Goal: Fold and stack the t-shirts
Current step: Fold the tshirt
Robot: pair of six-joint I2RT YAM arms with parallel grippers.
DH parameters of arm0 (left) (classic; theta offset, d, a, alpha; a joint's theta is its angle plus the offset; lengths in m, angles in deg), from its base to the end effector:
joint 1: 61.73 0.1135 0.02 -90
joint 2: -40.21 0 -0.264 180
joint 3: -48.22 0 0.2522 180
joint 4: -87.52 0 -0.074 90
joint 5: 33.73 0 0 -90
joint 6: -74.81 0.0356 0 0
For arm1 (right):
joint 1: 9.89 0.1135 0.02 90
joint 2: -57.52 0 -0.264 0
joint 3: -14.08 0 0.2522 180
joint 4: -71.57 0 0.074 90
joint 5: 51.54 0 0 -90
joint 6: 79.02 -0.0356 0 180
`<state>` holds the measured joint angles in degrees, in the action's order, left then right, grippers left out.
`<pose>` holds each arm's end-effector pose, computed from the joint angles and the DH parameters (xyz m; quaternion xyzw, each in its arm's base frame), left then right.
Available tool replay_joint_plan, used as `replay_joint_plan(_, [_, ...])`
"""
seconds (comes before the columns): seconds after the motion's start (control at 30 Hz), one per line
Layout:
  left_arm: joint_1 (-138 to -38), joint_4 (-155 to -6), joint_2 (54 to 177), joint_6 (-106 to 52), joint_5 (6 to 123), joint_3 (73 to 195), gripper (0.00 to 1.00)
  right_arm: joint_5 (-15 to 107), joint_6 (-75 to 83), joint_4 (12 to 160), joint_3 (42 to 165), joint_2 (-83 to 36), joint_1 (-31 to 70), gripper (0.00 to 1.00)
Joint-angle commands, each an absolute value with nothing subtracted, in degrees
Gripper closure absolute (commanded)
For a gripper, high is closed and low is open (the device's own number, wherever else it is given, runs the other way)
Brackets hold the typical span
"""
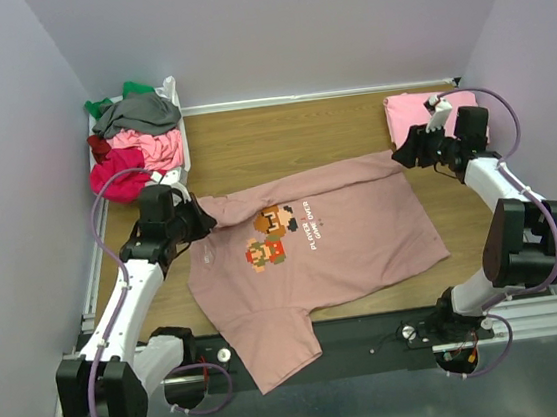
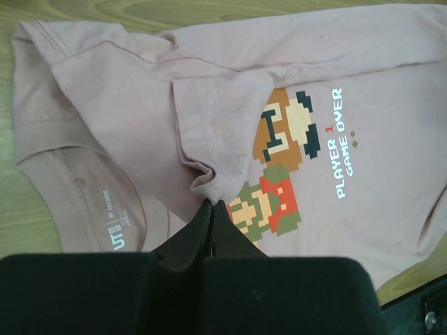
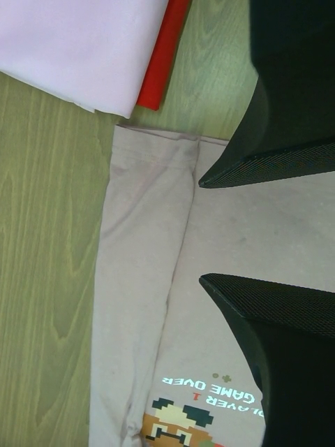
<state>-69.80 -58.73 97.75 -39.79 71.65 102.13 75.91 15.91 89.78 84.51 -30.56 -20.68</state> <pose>0.2126 -0.0397 0.2545 -0.0690 0.8876 -0.2386 0.3878 0.3325 -0.0413 0.2410 -0.1028 0.8497 0.2242 0.4660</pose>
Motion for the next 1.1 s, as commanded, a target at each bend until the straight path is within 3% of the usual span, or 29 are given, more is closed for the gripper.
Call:
replay_joint_plan(0.0, [-72.0,-55.78,97.07,-41.21,74.29,100.92,1.0,77.66,15.81,90.96,83.48,-29.14,-20.7,0.41])
replay_joint_plan(0.13, [-73.86,-53.24,96.73,-41.65,75.69,100.22,0.98,77.39,15.64,90.96,83.57,-29.05,-20.7,0.4])
replay_joint_plan(0.17, [-73.94,-52.62,96.2,-41.91,75.87,100.13,0.86,77.39,15.64,91.13,83.57,-29.05,-20.7,0.4])
replay_joint_plan(0.23, [-74.03,-49.81,94.71,-41.91,76.49,100.57,0.72,77.3,15.64,91.04,83.57,-28.88,-20.79,0.4])
replay_joint_plan(0.27, [-74.03,-48.85,92.09,-42.26,75.79,101.09,0.53,77.39,15.72,91.13,83.48,-28.62,-20.88,0.4])
replay_joint_plan(0.3, [-74.03,-46.92,90.58,-42.26,74.92,102.92,0.45,77.39,15.81,91.13,83.48,-28.53,-20.96,0.4])
replay_joint_plan(0.4, [-74.03,-46.63,85.74,-40.95,72.97,106.27,0.22,77.39,16.08,91.13,83.48,-28.53,-21.14,0.4])
replay_joint_plan(0.5, [-74.03,-52.24,87.57,-34.99,72.97,108.74,0.09,78.01,15.9,91.31,83.48,-28.61,-21.32,0.4])
replay_joint_plan(0.6, [-73.86,-58.23,98.1,-31.02,77.18,110.75,0.08,78.88,14.94,91.48,83.66,-28.35,-21.23,0.4])
replay_joint_plan(0.77, [-73.86,-60.0,116.63,-29.87,75.71,118.4,0.22,79.94,14.41,91.75,82.69,-26.51,-21.4,0.4])
replay_joint_plan(1.07, [-73.86,-60.43,126.77,-30.84,68.75,120.0,0.39,81.08,14.67,92.18,82.43,-27.21,-21.67,0.4])
